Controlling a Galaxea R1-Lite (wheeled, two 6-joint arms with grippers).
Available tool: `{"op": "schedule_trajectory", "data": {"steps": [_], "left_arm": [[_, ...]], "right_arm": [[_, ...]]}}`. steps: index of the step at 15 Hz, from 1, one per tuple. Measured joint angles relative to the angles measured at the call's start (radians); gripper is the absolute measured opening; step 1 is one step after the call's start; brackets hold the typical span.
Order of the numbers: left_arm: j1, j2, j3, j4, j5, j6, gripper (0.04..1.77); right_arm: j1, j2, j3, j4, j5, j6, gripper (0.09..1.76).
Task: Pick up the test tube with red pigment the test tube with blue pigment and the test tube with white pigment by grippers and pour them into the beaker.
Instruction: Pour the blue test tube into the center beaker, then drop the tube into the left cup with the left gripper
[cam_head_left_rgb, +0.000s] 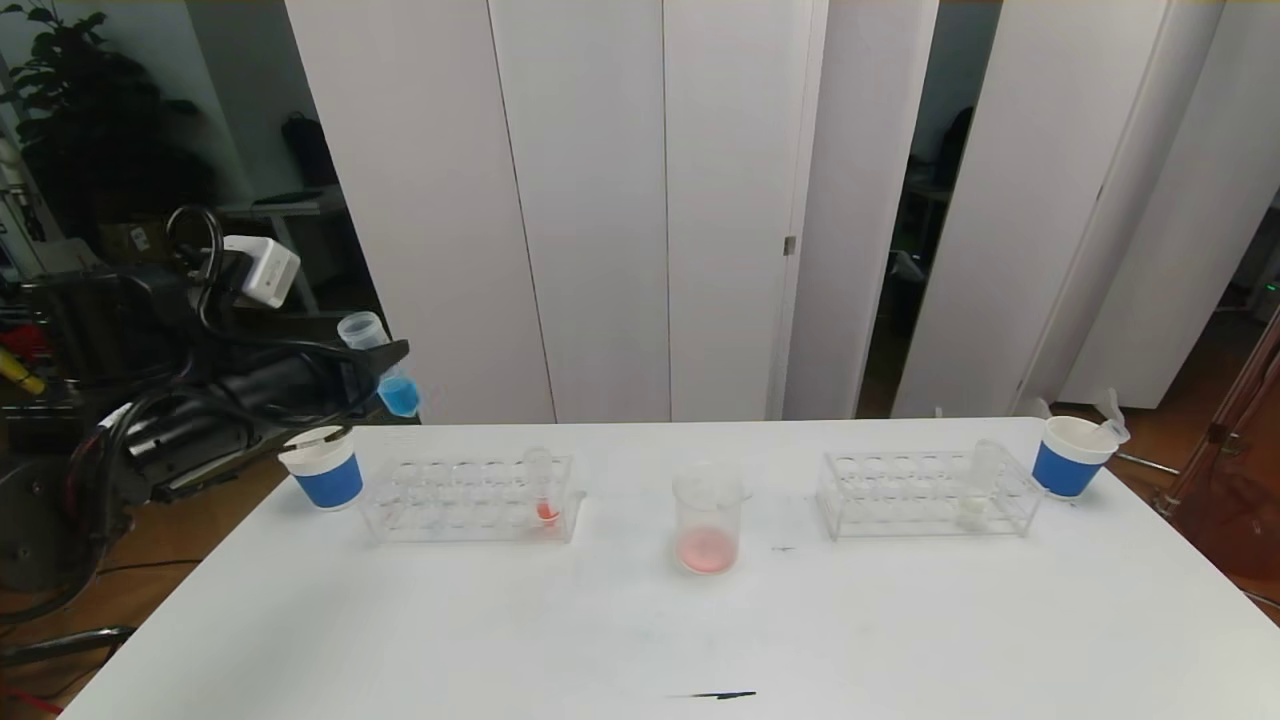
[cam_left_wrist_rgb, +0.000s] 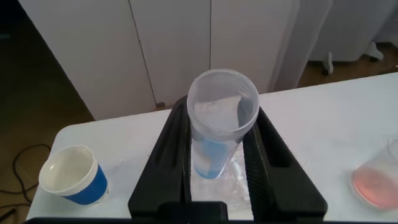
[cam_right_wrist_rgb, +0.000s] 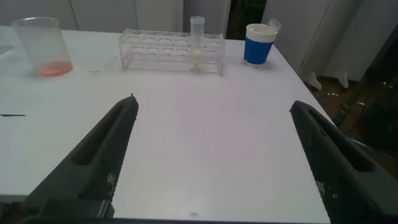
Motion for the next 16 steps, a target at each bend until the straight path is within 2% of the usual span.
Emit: {"op": "schedule_trajectory", "data": {"steps": [4, 8, 11, 13, 16], "left_arm": [[-0.084, -0.014, -0.046, 0.007, -0.047, 0.056, 0.57], [-0.174, 0.013, -0.086, 0.012, -0.127, 0.191, 0.57], [-0.242, 0.048, -0.132, 0.016, -0.151, 0.201, 0.57], [-0.277, 0.074, -0.174, 0.018, -0.219, 0.219, 0.57], [-0.314, 0.125, -0.227, 0.019, -0.249, 0.345, 0.57]], "right_arm": [[0.000, 0.000, 0.000, 0.000, 0.000, 0.000, 1.75], [0.000, 0.000, 0.000, 0.000, 0.000, 0.000, 1.75], [0.000, 0.000, 0.000, 0.000, 0.000, 0.000, 1.75], [0.000, 0.000, 0.000, 0.000, 0.000, 0.000, 1.75], [0.000, 0.000, 0.000, 0.000, 0.000, 0.000, 1.75]]}}
